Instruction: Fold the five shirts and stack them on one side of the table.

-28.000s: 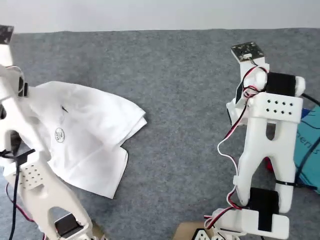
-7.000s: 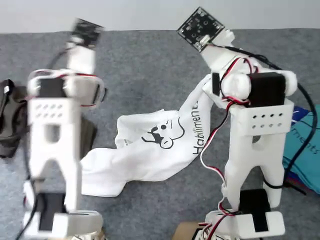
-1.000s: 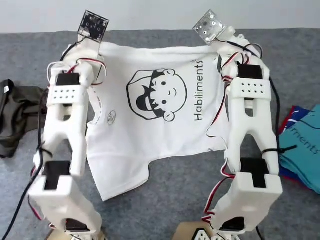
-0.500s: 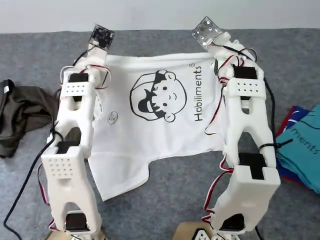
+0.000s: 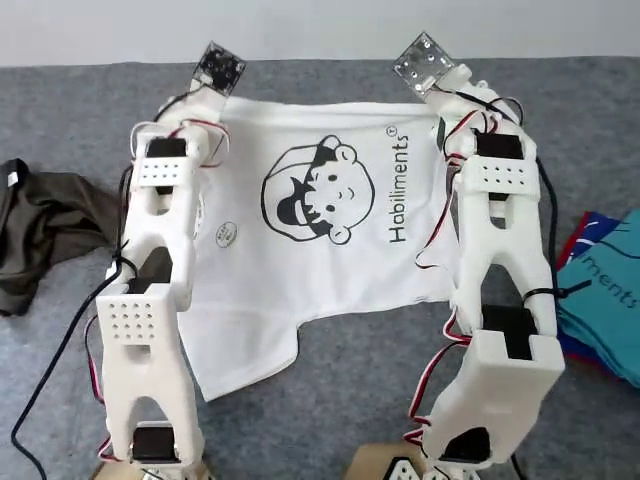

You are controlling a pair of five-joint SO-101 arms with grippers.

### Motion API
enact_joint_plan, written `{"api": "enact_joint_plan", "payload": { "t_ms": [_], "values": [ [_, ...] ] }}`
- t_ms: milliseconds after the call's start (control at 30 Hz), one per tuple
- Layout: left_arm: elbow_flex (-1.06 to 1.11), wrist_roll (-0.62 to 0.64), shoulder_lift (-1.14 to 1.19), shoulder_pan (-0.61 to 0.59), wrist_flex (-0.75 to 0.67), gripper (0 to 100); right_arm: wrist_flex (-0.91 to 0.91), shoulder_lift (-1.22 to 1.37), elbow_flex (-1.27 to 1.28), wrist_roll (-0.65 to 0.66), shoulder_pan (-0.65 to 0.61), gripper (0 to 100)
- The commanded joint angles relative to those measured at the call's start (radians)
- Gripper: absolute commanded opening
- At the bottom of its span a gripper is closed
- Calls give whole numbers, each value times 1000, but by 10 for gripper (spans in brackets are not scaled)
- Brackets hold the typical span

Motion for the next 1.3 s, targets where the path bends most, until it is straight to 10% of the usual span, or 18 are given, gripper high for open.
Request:
{"api": "enact_joint_plan", "payload": {
  "t_ms": [0,1267],
  "values": [
    [-87,-6,2,-11,38,2,-12,-15,-55,-3,41,10],
    [-727,-66,382,-32,493,21,88,-28,-60,29,15,15]
  ]
}}
